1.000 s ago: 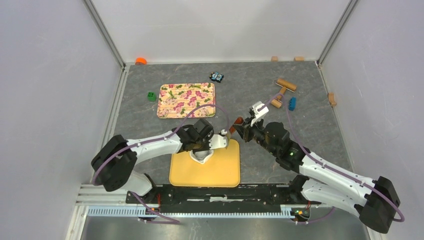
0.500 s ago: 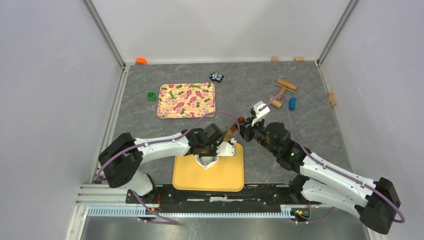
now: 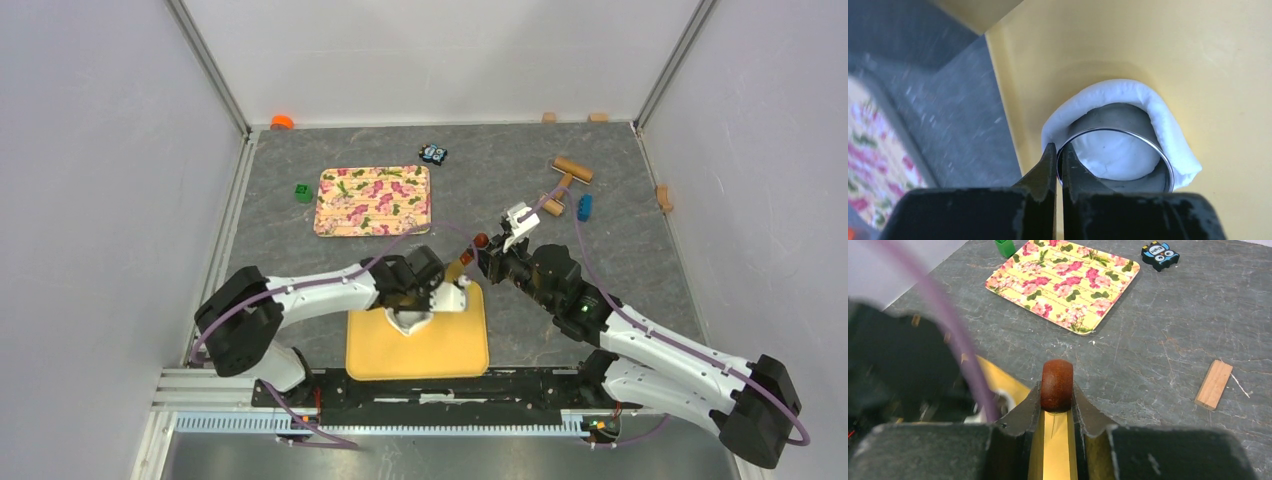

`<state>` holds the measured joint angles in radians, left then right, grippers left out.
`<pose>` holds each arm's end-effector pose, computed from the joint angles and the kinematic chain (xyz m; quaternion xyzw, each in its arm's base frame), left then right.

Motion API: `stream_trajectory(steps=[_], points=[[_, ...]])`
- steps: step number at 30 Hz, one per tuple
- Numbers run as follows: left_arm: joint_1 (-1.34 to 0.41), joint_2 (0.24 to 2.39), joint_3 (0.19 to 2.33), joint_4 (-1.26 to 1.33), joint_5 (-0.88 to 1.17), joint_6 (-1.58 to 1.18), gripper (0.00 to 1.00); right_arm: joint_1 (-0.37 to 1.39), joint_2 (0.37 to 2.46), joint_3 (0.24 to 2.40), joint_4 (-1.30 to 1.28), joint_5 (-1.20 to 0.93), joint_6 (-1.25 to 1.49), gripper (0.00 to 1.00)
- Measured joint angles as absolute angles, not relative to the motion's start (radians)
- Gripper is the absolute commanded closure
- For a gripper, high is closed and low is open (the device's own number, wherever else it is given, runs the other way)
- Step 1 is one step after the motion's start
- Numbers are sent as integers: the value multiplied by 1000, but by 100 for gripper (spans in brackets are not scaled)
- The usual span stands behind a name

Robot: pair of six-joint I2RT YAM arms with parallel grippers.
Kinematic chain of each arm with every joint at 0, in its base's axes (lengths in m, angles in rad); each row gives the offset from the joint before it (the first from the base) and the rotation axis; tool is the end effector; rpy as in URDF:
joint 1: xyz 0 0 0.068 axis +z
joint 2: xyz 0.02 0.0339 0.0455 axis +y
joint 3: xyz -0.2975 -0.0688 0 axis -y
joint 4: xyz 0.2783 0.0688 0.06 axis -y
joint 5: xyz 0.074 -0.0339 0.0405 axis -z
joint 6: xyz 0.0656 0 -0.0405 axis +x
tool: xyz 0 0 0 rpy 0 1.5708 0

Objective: Roll out the dumpling wrappers from the dough
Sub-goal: Pick up the dumpling mold from the dumpling wrapper.

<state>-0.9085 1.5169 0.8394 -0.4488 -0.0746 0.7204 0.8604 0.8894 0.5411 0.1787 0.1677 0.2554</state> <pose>0.1996 -0.2481 0.1570 0.7033 0.6749 0.0155 0.2227 0.1722 0.1834 0.2826 -0.1754 0.7433 0.2858 0.5789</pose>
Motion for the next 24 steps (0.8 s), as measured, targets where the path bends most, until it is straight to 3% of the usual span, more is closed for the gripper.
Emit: stream_trajectory(steps=[5,14,21,24], points=[[-1011,1518,849,-483,-4,704,98,860,889,541,178,168,255,100],[-683,1461,799,-485,-34,725,98,860,889,541,179,167,255,100],[-859,1452,871,-607,22,703,98,860,889,541,178,168,256,100],[-847,1441,944,-689,92,686,98,860,887,541,174,168,256,100]])
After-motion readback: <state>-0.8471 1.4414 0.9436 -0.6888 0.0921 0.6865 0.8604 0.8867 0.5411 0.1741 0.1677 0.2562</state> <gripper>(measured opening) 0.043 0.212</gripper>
